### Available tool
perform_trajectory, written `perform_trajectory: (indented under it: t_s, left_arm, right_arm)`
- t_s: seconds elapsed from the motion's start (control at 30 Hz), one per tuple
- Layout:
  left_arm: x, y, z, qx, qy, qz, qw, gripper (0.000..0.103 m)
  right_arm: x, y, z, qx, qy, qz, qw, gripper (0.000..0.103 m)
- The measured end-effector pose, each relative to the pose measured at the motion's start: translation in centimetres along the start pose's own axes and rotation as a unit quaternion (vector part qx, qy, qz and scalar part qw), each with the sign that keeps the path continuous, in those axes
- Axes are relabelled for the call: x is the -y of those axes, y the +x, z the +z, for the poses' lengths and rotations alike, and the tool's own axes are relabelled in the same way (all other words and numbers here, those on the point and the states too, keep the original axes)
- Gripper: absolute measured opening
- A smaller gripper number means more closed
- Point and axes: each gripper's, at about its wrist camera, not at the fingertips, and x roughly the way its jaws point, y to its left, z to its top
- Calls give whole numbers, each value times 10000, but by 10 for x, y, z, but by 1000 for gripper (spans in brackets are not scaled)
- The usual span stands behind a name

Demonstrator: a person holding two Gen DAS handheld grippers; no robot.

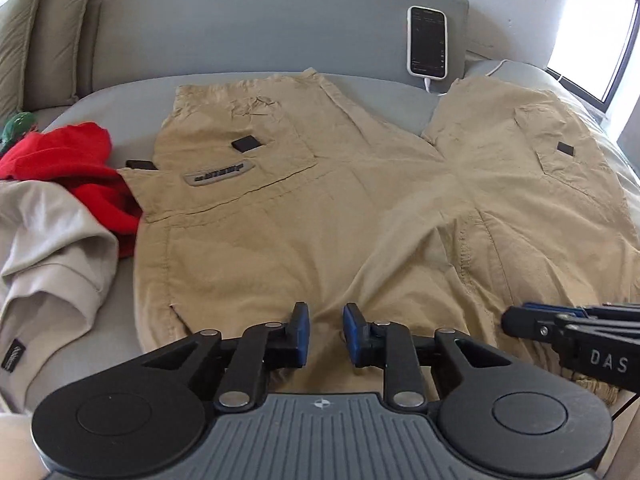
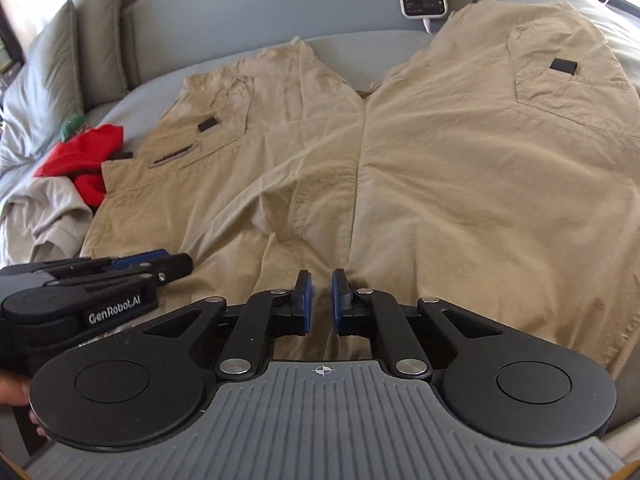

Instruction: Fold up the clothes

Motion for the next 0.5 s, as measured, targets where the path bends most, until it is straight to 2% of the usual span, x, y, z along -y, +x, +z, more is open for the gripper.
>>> perform_trajectory:
  t_s: [0.07,0.1,0.17,0.23,0.3,0.33,0.37,0.43,0.47,0.5]
  left_arm:
    - [-2,-20,-2,138,-83,17,9999,26]
    - [-2,-29,-4,223,-107,-11,9997,28]
    - [-2,-46,-9,394,-155,-66,9991,38]
    - [1,-51,-13,483,-219,-102,9985,40]
    - [7,-39,-18,398,-162,-104,9990,40]
    - [8,-30,-20,246,-144,-84,9996,38]
    - [10,-22,-24,117,-81,-62,9999,32]
    - [12,-8,-32,-89,89,-21,9999,30]
    - [15,-5,-34,-114,270,18,9996,30]
    - [18,-5,-33,-124,382,59,9992,30]
  right_arm:
    - [3,-18,-2,-74,42,64,9999,19]
    - [5,-28,-4,-37,101,145,9998,27]
    - [8,-44,-9,90,300,298,9991,38]
    - [10,-53,-14,209,504,436,9976,38]
    - [10,-55,-19,279,594,517,9965,38]
    - [8,-52,-22,270,540,504,9969,38]
    - [6,-49,-25,260,485,492,9973,38]
    - [4,-35,-33,60,338,399,9986,36]
    - [5,-26,-37,-160,251,262,9992,32]
    - [6,-21,-41,-199,141,234,9994,32]
